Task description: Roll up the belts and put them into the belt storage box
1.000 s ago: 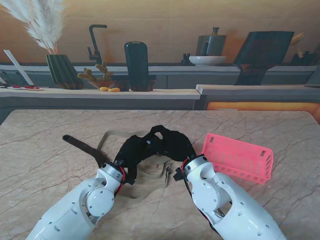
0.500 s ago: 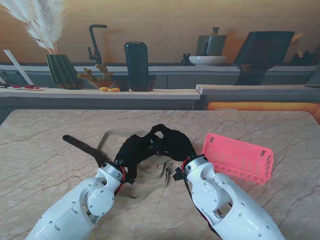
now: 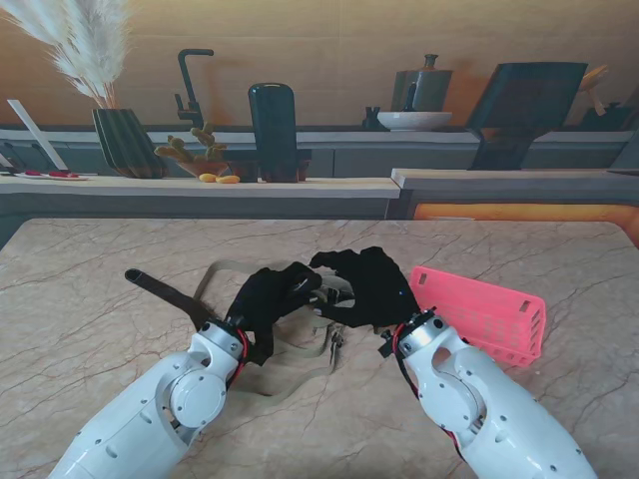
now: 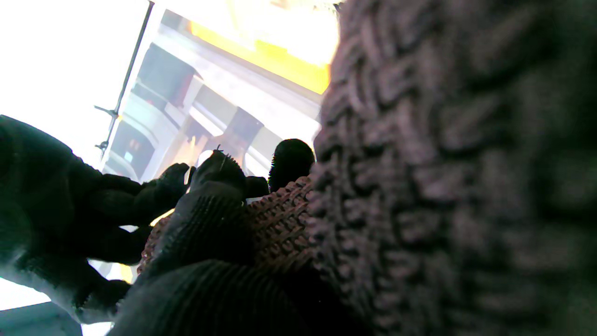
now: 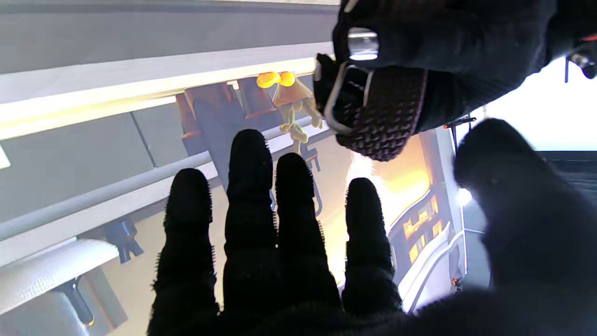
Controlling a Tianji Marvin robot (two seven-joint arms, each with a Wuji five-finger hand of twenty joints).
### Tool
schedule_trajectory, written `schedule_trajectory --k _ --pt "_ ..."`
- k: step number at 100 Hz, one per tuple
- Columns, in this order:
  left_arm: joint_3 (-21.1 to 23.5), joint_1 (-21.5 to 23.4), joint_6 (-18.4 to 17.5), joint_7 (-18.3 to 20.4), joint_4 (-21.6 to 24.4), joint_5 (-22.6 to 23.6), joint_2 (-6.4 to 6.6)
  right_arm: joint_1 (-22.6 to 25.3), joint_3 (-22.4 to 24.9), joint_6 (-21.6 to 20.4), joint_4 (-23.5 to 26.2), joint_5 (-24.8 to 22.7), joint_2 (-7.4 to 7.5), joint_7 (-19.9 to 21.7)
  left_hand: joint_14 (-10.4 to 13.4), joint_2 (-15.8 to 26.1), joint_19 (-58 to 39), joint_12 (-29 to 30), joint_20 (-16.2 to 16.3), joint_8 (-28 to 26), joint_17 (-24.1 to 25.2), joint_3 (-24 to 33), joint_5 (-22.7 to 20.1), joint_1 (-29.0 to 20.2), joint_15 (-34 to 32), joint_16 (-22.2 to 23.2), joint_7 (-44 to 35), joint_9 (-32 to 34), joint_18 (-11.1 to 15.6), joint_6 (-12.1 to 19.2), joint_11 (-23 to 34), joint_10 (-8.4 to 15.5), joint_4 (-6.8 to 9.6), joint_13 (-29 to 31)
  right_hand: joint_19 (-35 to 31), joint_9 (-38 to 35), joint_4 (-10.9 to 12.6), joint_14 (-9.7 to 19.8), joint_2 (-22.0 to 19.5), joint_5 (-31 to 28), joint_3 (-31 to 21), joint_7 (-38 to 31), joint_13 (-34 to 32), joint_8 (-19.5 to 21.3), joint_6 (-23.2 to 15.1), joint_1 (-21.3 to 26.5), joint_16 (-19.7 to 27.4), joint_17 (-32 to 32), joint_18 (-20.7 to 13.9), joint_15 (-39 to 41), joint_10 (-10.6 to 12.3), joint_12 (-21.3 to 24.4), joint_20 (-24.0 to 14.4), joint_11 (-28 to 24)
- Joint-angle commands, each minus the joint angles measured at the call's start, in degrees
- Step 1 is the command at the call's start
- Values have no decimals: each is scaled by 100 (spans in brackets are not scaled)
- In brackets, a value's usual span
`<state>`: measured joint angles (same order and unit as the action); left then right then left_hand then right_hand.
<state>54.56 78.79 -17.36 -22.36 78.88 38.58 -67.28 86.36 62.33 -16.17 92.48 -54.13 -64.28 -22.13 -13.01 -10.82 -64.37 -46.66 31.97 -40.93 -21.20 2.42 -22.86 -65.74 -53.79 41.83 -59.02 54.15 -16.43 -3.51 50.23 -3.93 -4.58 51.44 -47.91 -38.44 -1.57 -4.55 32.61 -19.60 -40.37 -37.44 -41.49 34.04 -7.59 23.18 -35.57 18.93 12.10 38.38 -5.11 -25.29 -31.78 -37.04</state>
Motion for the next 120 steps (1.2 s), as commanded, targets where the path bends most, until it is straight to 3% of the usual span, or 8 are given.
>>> schedule_trajectory --k 1,15,28,44,66,93,102,120 --pt "5 34 5 -12 43 18 -10 0 -21 24 -71 137 26 43 -2 247 -178 -81 -15 -45 -6 -45 72 -417 -99 102 -32 115 -11 54 294 145 168 74 127 -120 -177 144 231 -15 -99 -226 -29 90 -194 225 88 79 -143 -126 163 82 -169 46" --pt "1 33 -6 -3 38 11 -10 -109 -132 14 -207 125 21 -6 -4 251 -178 -87 -14 -48 -6 -50 77 -419 -82 105 -31 112 -11 66 286 150 169 60 135 -373 -306 145 378 -54 -747 -559 -176 58 -502 332 204 176 -140 -258 203 153 -169 -9" --pt "1 30 -23 -2 31 16 -8 -263 -273 19 -321 184 5 6 6 255 -177 -92 -14 -52 -6 -56 81 -419 -74 109 -33 117 -11 75 283 168 168 69 136 -349 -369 143 273 43 -1005 -651 -200 -3 -573 287 310 187 -150 -429 201 199 -149 19" --pt "6 32 -16 9 31 -2 -10 -411 -405 30 -424 310 -19 67 7 257 -177 -98 -13 -55 -6 -64 80 -423 -64 116 -34 111 -10 88 275 171 168 70 108 -412 -412 171 114 -6 -1313 -791 -277 -22 -583 229 339 216 -158 -466 374 225 -128 -6" --pt "11 37 -42 11 32 6 -6 -533 -512 138 -524 374 -43 66 15 271 -170 -106 -15 -60 -7 -73 88 -433 -55 125 -32 106 4 93 269 176 165 71 113 -157 -431 206 98 216 -1375 -719 -197 -103 -228 171 335 163 -163 -462 354 232 -105 -28" --pt "7 35 -42 8 27 2 -8 -731 -729 120 -691 593 -87 156 18 272 -164 -113 -15 -67 -6 -86 89 -442 -46 133 -33 103 11 100 265 176 166 71 72 -791 -458 280 -98 -380 -1369 -1013 -471 -50 -654 369 334 235 -125 -394 568 253 -73 -139" --pt "12 39 -50 -1 27 9 -7 -801 -805 123 -760 697 -110 184 25 277 -164 -116 -15 -67 -7 -92 94 -440 -45 136 -31 108 11 99 267 184 165 75 23 -1217 -946 321 -122 -643 -1100 -1434 -653 -625 -940 702 304 277 -98 -373 619 225 13 -97" --pt "26 48 -52 -10 32 -5 -12 -911 -922 157 -880 871 -152 217 29 283 -163 -119 -14 -67 -7 -101 97 -446 -41 141 -30 103 11 102 262 180 166 80 -41 -1785 -1111 422 33 -956 -1026 -1869 -950 -1029 -1231 1069 257 396 -77 -283 632 214 51 -79"
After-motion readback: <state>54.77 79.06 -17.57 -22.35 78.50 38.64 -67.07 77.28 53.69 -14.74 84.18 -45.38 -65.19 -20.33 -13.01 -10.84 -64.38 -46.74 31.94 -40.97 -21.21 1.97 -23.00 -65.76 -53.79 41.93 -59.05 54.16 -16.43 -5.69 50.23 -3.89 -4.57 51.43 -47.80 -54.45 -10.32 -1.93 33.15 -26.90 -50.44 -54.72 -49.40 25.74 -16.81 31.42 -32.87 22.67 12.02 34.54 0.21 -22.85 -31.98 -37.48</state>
